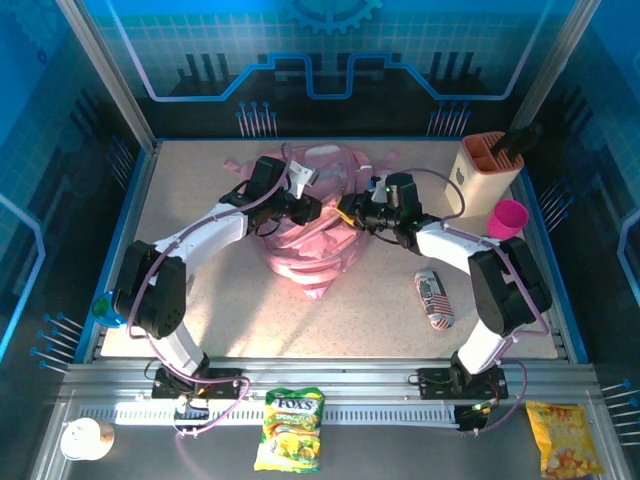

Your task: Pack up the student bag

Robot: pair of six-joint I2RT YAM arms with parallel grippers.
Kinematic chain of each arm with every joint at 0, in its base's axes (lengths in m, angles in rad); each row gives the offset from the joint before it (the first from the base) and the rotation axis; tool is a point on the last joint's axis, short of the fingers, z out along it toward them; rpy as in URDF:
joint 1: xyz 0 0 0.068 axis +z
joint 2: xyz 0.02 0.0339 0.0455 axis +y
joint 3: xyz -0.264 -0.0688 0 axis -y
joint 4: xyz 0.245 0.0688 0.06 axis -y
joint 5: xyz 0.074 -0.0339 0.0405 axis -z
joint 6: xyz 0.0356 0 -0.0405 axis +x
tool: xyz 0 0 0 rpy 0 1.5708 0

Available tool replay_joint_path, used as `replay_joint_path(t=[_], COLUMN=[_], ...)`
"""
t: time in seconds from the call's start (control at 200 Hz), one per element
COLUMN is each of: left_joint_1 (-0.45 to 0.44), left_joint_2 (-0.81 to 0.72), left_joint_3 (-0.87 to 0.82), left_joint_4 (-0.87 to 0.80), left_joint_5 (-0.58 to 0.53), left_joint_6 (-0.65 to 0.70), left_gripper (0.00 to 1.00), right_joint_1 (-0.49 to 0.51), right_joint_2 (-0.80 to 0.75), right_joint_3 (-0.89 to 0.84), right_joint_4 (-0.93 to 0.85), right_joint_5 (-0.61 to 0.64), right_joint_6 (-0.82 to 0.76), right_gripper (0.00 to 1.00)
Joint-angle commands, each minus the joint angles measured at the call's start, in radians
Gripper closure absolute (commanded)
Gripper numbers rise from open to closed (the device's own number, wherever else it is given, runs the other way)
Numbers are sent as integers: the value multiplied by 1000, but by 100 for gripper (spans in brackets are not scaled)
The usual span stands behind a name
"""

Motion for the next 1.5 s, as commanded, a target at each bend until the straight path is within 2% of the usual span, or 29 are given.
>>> replay_joint_path(t=[0.0, 0.055, 0.125, 0.245, 0.375, 0.475, 0.815, 1.196, 1.406, 1.496], left_joint_1=[-6, -9, -41, -100, -130, -153, -183, -191, -191, -191], left_joint_2=[-101, -136, -185, -243, -266, -240, -71, -60, -41, -30], left_joint_3=[-30, -54, -88, -130, -182, -202, -81, -75, -65, -50], left_joint_4=[-9, -49, -111, -207, -213, -169, -162, -185, -177, -200], left_joint_5=[-107, -174, -235, -310, -281, -246, -234, -292, -248, -252], left_joint_6=[-144, -256, -319, -414, -561, -609, -603, -612, -627, -624], left_gripper=[58, 50, 44, 42, 42, 45, 58, 79, 76, 79], right_joint_1=[18, 21, 24, 28, 33, 36, 39, 36, 37, 36], right_joint_2=[22, 26, 29, 32, 35, 33, 26, 27, 30, 29], right_joint_3=[43, 46, 51, 62, 73, 75, 70, 60, 61, 59], right_joint_4=[65, 72, 73, 64, 61, 59, 63, 78, 85, 86], right_joint_5=[-24, -22, -20, -18, -21, -21, -22, -20, -23, -18], right_joint_6=[9, 8, 4, -3, -3, -3, -1, 5, 6, 10], right_gripper=[77, 79, 79, 80, 81, 80, 81, 81, 81, 82])
